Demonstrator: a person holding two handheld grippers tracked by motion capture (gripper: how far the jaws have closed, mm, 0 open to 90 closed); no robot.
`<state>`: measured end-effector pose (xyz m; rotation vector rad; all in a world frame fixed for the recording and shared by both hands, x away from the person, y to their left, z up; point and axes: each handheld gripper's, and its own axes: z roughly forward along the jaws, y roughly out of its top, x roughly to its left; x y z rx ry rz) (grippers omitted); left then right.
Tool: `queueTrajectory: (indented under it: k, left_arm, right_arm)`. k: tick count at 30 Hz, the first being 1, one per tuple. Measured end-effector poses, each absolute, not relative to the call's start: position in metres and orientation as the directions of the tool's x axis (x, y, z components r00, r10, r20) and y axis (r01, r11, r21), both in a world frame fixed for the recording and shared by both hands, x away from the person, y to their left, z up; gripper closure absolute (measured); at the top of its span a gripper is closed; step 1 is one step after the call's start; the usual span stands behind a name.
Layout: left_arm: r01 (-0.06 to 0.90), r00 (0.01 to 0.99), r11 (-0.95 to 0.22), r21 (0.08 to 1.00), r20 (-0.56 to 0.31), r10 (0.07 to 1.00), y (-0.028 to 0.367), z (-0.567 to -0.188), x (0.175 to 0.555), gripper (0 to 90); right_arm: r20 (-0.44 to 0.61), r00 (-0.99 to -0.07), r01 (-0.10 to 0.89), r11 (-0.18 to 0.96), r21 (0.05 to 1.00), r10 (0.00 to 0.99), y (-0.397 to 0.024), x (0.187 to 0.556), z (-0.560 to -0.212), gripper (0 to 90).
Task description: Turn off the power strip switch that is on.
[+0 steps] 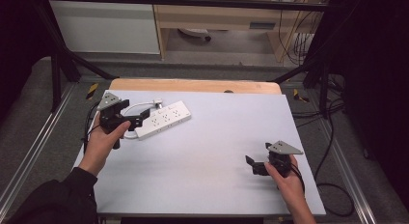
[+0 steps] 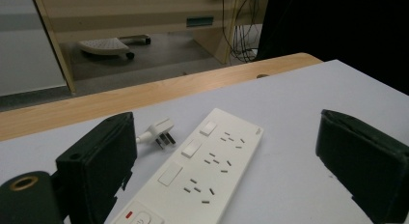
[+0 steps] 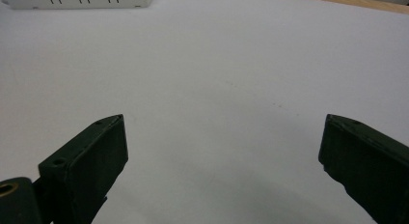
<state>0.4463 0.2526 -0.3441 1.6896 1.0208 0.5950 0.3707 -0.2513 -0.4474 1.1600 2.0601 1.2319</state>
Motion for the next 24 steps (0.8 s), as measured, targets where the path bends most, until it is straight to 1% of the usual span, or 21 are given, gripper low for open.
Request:
queueTrajectory:
  k: [10,24]
  left_arm:
    - [0.354,0.506,-0.129,0.926,-0.073,0.859,0.250,-0.346,0.460,7.3]
    - [0.381,0.492,-0.128,0.916,-0.083,0.867,0.245,-0.353,0.476,7.6]
  right_arm:
    - [0.024,-0.533,0.423,0.242,0.873,0.846,-0.251,0.371,-0.448,3.7]
    - [0.014,-0.540,0.420,0.255,0.871,0.842,-0.250,0.370,-0.448,3.7]
